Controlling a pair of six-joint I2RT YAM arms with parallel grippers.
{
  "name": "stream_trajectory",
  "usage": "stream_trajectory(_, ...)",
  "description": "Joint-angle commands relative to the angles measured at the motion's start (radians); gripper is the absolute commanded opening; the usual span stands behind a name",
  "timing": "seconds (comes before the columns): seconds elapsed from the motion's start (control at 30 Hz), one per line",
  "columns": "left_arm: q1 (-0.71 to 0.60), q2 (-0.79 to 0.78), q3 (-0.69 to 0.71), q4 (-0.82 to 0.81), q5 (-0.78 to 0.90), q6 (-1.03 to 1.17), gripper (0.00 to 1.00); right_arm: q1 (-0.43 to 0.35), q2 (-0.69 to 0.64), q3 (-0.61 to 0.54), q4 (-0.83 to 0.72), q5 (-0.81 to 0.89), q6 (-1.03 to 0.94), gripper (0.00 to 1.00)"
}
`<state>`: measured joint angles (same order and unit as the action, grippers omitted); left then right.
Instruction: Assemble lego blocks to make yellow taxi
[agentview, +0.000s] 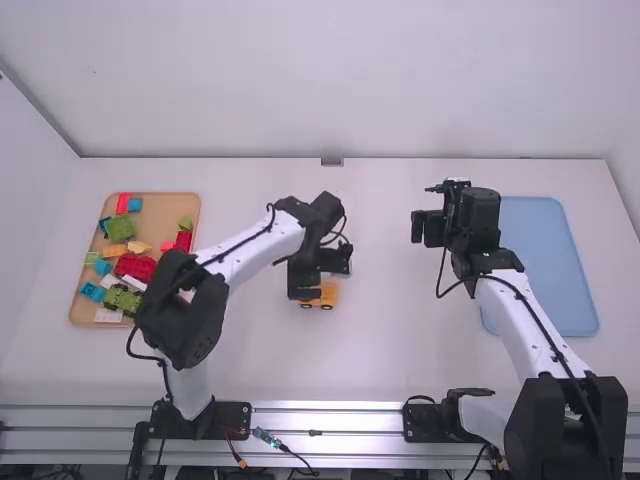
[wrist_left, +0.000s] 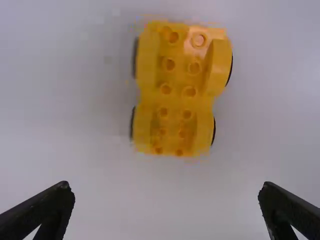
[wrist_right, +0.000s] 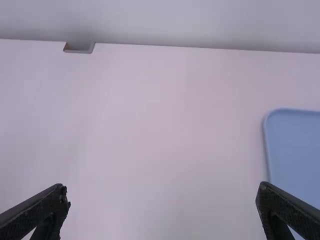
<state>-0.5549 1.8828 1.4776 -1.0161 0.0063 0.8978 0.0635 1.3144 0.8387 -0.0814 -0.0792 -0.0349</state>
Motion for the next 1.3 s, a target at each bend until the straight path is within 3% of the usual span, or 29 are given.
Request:
stream_trajectory(0.0, 0.055, -0.022, 0.112, -0.073, 0.049, -0.009, 0.99, 0.003, 0.003, 0.032, -0.002, -0.002, 0.002, 0.99)
stream_trajectory(0.1, 0.159, -0.048, 0.188, -0.092, 0.073, -0.136, 0.99, 0.002, 0.003, 0.032, -0.003, -0.002, 0.001, 0.99)
stream_trajectory(0.43, 0.542, -0.104, 0.206, -0.023, -0.001, -0.654, 0.99, 0.003, 0.003, 0.032, -0.002, -0.002, 0.002, 0.99)
stream_trajectory(0.53, 0.653, -0.104, 0.167, 0.019, -0.092, -0.825, 0.99, 0.003, 0.003, 0.032, -0.002, -0.002, 0.002, 0.99)
stream_trajectory(0.8, 0.823, -0.103, 0.008, 0.126, -0.104, -1.075, 0.99, 0.003, 0.003, 0.032, -0.002, -0.002, 0.002, 0.99)
stream_trajectory(1.03, 0.918, -0.103, -0.132, 0.201, -0.056, -1.137, 0.99, 0.003, 0.003, 0.032, 0.003, -0.002, 0.013, 0.99)
stream_trajectory(1.27, 0.933, -0.103, -0.262, 0.346, -0.042, -0.974, 0.98, 0.003, 0.003, 0.032, 0.013, -0.002, 0.01, 0.99)
